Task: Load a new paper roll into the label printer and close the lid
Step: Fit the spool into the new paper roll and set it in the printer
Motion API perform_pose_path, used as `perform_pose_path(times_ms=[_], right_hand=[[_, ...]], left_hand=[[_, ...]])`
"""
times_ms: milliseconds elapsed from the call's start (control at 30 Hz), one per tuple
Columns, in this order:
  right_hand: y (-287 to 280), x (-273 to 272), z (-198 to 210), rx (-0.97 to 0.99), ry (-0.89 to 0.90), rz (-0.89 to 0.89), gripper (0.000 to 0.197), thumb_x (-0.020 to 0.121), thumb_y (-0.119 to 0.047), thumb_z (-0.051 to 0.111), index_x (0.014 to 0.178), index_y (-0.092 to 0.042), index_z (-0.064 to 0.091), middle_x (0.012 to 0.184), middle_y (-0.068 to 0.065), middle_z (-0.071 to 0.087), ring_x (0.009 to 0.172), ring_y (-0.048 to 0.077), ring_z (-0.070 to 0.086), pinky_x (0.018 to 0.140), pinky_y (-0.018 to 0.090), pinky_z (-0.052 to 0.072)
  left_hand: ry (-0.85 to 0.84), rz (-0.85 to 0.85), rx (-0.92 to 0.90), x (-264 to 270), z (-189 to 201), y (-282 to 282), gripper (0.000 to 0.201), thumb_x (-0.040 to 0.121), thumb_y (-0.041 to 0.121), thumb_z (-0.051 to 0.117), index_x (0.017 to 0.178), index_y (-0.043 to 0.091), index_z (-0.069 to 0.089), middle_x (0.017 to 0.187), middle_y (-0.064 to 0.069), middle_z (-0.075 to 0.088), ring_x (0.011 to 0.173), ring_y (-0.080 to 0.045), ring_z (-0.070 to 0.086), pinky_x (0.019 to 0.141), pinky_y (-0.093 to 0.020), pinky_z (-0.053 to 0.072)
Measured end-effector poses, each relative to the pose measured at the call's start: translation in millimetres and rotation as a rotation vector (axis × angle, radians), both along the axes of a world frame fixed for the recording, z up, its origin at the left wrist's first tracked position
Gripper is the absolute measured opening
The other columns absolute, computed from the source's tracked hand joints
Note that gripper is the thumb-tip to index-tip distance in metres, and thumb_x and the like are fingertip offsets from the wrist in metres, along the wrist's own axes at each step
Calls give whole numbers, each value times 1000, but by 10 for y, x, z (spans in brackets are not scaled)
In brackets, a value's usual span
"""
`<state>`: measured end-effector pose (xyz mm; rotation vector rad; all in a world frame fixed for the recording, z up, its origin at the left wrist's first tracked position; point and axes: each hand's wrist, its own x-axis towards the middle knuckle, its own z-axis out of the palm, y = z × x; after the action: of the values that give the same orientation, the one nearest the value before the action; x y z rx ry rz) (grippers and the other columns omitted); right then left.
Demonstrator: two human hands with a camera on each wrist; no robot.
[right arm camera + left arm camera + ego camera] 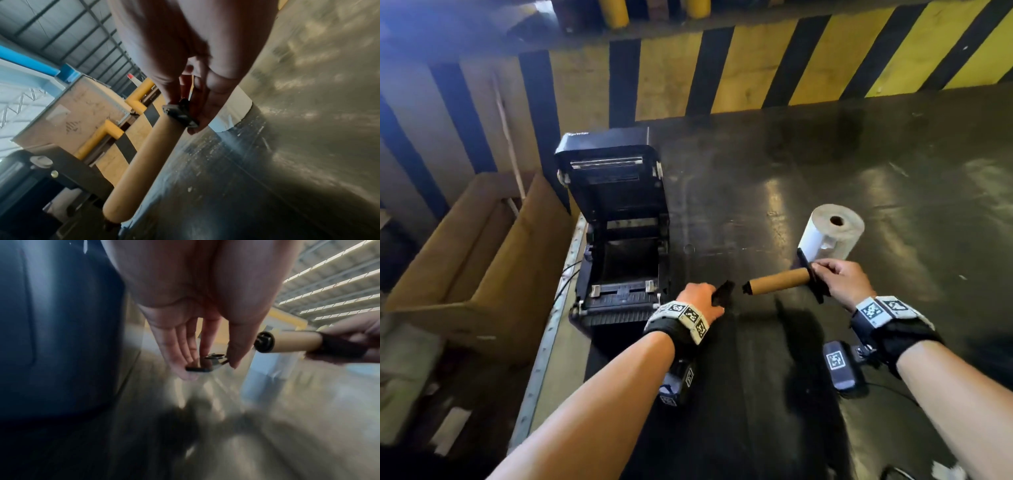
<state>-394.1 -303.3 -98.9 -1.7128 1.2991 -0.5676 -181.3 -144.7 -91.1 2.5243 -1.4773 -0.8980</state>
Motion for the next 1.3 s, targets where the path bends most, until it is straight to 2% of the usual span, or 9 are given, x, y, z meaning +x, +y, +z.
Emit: perform_pose_path(times_ms=[133,300,400,533,667,833,933,1133,1300], right_hand=[[-11,-19,-60,-8,97,121,17,88,-16,58,93,-6,70,87,8,64,83,22,55,80,34,45],[-7,18,-52,-22,153,188,22,88,-21,58,97,-6,71,103,15,68,99,33,61,91,49,49],[-16,87,26,-17,135,199,18,88,-21,57,94,-11,70,92,11,67,89,26,60,85,40,49],[-57,194,234,-70,85,230,22,90,-17,54,100,-3,69,91,7,63,88,18,54,68,25,36],[-80,249,385,-86,2,246,22,90,-16,55,100,-2,68,94,9,64,93,19,55,79,25,36],[-110,79,421,-91,-8,200,20,89,-14,56,99,-2,68,89,7,64,86,18,55,60,6,38],[-183,-175,319,-67,14,101,20,88,-16,58,99,-3,70,91,9,67,86,18,57,73,23,39],[-229,-514,70,-9,153,55,21,88,-16,58,98,-1,71,101,15,70,92,27,60,74,26,35],[-254,-580,-178,25,281,116,22,88,-19,58,98,-5,71,110,14,70,102,30,62,78,26,38]], left_hand=[[-104,73,97,-118,-195,59,39,85,27,59,119,7,57,122,-16,59,110,-36,60,91,-41,52],[-131,138,108,-201,-182,52,46,88,27,58,130,9,49,132,-15,47,120,-36,52,96,-43,48],[-66,181,28,-183,-90,28,66,80,35,68,136,12,42,136,-12,45,125,-32,49,101,-41,45],[175,155,-223,-147,209,-103,87,70,35,79,142,17,35,133,-8,54,120,-23,54,103,-35,45],[188,128,-360,-166,465,-192,61,73,33,76,127,17,54,120,-6,65,107,-19,62,96,-31,50],[140,85,-363,-249,449,-211,35,76,29,74,107,17,63,106,-5,68,90,-16,62,81,-27,51],[101,86,-278,-253,356,-189,34,76,28,73,107,17,63,107,-5,67,87,-15,59,75,-25,47],[25,88,-43,-284,84,-81,37,78,27,71,111,14,59,114,-11,64,99,-26,64,86,-35,53],[-39,55,116,-360,-25,-104,41,78,28,71,115,13,60,118,-13,63,104,-28,64,86,-35,53]])
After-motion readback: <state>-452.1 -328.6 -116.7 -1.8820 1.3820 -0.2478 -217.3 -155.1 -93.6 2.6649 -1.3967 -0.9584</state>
